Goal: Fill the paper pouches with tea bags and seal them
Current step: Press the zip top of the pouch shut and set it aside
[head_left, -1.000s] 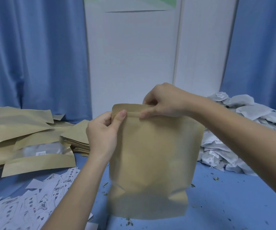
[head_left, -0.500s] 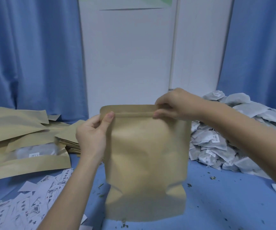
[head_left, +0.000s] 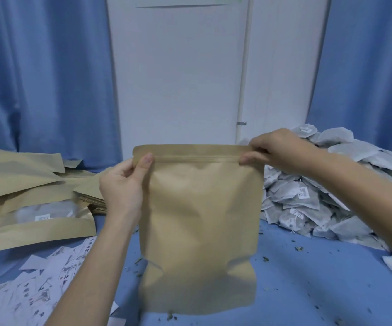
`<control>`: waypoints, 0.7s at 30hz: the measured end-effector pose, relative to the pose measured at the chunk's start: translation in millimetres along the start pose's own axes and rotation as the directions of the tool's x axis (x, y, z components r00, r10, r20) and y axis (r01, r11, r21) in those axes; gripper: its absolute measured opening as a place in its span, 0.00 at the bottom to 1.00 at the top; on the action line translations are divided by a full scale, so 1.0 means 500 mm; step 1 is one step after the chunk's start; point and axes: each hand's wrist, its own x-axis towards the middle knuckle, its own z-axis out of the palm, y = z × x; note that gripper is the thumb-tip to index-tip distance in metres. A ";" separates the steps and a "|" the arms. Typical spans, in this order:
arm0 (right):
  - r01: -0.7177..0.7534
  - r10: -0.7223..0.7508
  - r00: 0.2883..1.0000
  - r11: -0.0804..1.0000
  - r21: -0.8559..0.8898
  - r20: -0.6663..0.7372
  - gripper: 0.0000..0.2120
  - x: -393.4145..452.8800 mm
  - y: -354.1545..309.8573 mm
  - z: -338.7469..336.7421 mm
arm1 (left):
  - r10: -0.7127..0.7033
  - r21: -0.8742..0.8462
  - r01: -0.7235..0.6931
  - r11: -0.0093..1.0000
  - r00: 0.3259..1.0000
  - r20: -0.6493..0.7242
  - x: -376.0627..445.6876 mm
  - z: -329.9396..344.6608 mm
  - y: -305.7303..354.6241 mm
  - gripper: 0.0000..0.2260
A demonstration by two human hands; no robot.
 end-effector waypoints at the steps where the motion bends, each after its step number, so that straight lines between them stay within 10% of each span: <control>1: -0.004 0.005 1.000 1.000 -0.015 0.027 0.22 -0.001 0.001 -0.001 | 0.006 0.005 -0.006 1.000 1.000 0.001 -0.002 0.002 0.000 0.24; 13: 0.202 -0.186 0.975 0.969 0.139 -0.119 0.16 0.081 -0.163 0.025 | 0.041 -0.036 -0.040 0.999 0.998 0.040 -0.015 0.017 0.014 0.21; 21: 0.116 -0.135 0.962 0.989 -0.094 -0.238 0.28 0.039 -0.106 0.038 | 0.003 -0.089 0.001 0.996 0.999 0.050 0.001 -0.008 0.001 0.21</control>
